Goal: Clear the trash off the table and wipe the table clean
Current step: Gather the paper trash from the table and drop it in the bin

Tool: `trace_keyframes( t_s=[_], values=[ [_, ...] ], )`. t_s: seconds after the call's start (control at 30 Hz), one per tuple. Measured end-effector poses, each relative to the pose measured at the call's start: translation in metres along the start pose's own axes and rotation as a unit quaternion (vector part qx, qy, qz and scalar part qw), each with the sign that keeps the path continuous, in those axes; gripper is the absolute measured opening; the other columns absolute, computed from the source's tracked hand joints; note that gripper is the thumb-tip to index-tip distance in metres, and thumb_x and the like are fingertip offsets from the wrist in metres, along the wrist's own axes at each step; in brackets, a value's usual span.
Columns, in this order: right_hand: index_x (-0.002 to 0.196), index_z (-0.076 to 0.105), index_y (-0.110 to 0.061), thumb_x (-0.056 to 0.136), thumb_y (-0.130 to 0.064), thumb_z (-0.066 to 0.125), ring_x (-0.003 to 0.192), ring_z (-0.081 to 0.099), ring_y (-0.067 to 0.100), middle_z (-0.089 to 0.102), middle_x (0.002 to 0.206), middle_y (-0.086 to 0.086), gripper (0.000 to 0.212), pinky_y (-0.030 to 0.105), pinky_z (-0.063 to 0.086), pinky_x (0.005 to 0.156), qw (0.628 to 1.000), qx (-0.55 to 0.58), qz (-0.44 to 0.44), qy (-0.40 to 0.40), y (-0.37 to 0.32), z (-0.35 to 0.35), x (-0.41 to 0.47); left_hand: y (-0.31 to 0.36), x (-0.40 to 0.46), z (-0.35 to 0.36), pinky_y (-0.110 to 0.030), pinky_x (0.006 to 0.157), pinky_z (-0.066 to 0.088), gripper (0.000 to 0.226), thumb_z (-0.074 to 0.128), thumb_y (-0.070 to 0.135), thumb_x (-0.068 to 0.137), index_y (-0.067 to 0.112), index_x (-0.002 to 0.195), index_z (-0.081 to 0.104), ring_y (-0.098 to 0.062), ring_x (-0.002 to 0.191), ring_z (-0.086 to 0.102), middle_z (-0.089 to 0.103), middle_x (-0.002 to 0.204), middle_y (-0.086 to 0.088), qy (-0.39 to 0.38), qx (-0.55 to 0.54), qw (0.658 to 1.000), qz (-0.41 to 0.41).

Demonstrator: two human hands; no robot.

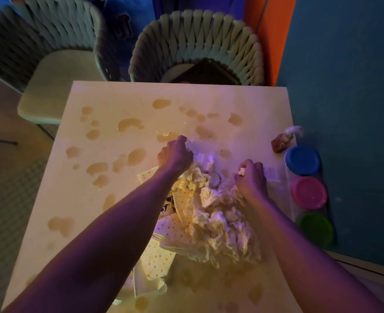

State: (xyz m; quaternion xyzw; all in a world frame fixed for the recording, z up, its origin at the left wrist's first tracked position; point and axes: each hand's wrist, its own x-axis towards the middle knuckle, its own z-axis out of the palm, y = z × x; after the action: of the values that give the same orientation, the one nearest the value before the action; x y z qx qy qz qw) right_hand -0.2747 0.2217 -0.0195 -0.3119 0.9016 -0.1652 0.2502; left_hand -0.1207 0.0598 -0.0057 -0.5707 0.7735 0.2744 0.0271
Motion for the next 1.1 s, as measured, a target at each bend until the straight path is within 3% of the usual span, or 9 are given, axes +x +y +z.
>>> trace_keyframes(
  t_s=[0.13, 0.27, 0.37, 0.43, 0.6, 0.7, 0.87, 1.0, 1.1],
  values=[
    [0.097, 0.062, -0.016, 0.084, -0.005, 0.057, 0.096, 0.059, 0.035, 0.066, 0.102, 0.013, 0.019, 0.037, 0.046, 0.076, 0.995, 0.083, -0.017, 0.047, -0.003, -0.008, -0.008, -0.005, 0.002, -0.003, -0.042, 0.093, 0.049, 0.046, 0.058, 0.023, 0.088, 0.027, 0.133, 0.059, -0.037, 0.115, 0.06, 0.062, 0.131, -0.011, -0.024, -0.047, 0.999, -0.006],
    [0.09, 0.065, -0.017, 0.082, -0.002, 0.055, 0.088, 0.061, 0.03, 0.067, 0.098, 0.01, 0.019, 0.031, 0.044, 0.069, 0.991, 0.119, -0.023, 0.058, -0.005, -0.017, -0.02, -0.019, -0.001, -0.009, -0.038, 0.077, 0.05, 0.024, 0.05, 0.027, 0.09, 0.021, 0.099, 0.071, -0.036, 0.092, 0.062, 0.067, 0.106, -0.012, 0.012, -0.113, 0.994, 0.003],
    [0.092, 0.068, -0.02, 0.082, -0.014, 0.06, 0.088, 0.061, 0.027, 0.067, 0.1, 0.01, 0.014, 0.029, 0.043, 0.071, 0.993, 0.117, -0.003, 0.024, -0.003, -0.018, -0.024, -0.029, -0.013, -0.018, -0.032, 0.06, 0.034, 0.029, 0.045, 0.027, 0.09, 0.02, 0.063, 0.053, -0.03, 0.069, 0.052, 0.059, 0.079, -0.011, 0.044, -0.172, 0.984, -0.01],
    [0.104, 0.069, -0.022, 0.082, -0.023, 0.066, 0.092, 0.06, 0.024, 0.06, 0.107, 0.007, 0.022, 0.028, 0.044, 0.077, 0.995, 0.098, 0.005, -0.012, -0.002, -0.017, -0.03, -0.034, -0.025, -0.024, -0.032, 0.056, 0.027, 0.032, 0.042, 0.027, 0.088, 0.019, 0.056, 0.044, -0.026, 0.061, 0.043, 0.051, 0.07, -0.008, 0.056, -0.204, 0.977, -0.014],
    [0.131, 0.059, -0.026, 0.079, -0.045, 0.077, 0.106, 0.06, 0.026, 0.05, 0.12, 0.01, 0.058, 0.032, 0.046, 0.091, 0.998, 0.032, 0.007, -0.056, -0.001, -0.008, -0.048, -0.05, -0.06, -0.036, -0.033, 0.055, 0.035, 0.038, 0.047, 0.043, 0.082, 0.012, 0.06, 0.054, -0.025, 0.061, 0.046, 0.058, 0.068, -0.011, 0.081, -0.275, 0.958, -0.016],
    [0.12, 0.067, -0.026, 0.077, -0.044, 0.078, 0.109, 0.062, 0.028, 0.062, 0.117, 0.011, 0.048, 0.032, 0.048, 0.087, 0.997, 0.042, 0.02, -0.062, 0.001, 0.0, -0.054, -0.06, -0.08, -0.037, -0.035, 0.06, 0.043, 0.034, 0.061, 0.05, 0.077, 0.018, 0.065, 0.058, -0.026, 0.069, 0.057, 0.063, 0.075, -0.008, 0.078, -0.273, 0.958, -0.024],
    [0.081, 0.066, -0.018, 0.076, -0.047, 0.076, 0.085, 0.066, 0.025, 0.069, 0.084, 0.002, 0.031, 0.03, 0.047, 0.068, 0.995, 0.069, 0.048, -0.045, -0.002, 0.004, -0.059, -0.077, -0.109, -0.036, -0.031, 0.062, 0.039, 0.012, 0.064, 0.025, 0.074, 0.018, 0.071, 0.054, -0.028, 0.08, 0.057, 0.058, 0.087, -0.009, 0.056, -0.283, 0.956, -0.055],
    [0.082, 0.061, -0.014, 0.077, -0.044, 0.071, 0.081, 0.063, 0.027, 0.068, 0.081, 0.004, 0.031, 0.03, 0.042, 0.063, 0.992, 0.092, 0.074, -0.045, -0.008, -0.005, -0.067, -0.086, -0.131, -0.039, -0.024, 0.041, 0.041, 0.009, 0.057, 0.015, 0.085, 0.02, 0.092, 0.054, -0.02, 0.056, 0.054, 0.063, 0.082, -0.012, 0.048, -0.356, 0.93, -0.079],
    [0.089, 0.055, -0.014, 0.08, -0.035, 0.065, 0.079, 0.062, 0.032, 0.065, 0.082, 0.007, 0.025, 0.035, 0.043, 0.062, 0.993, 0.104, 0.049, -0.019, -0.013, -0.013, -0.072, -0.098, -0.138, -0.036, -0.031, 0.048, 0.044, 0.03, 0.051, 0.013, 0.085, 0.036, 0.101, 0.062, -0.017, 0.053, 0.049, 0.067, 0.08, -0.004, 0.035, -0.376, 0.924, -0.063]
  ],
)
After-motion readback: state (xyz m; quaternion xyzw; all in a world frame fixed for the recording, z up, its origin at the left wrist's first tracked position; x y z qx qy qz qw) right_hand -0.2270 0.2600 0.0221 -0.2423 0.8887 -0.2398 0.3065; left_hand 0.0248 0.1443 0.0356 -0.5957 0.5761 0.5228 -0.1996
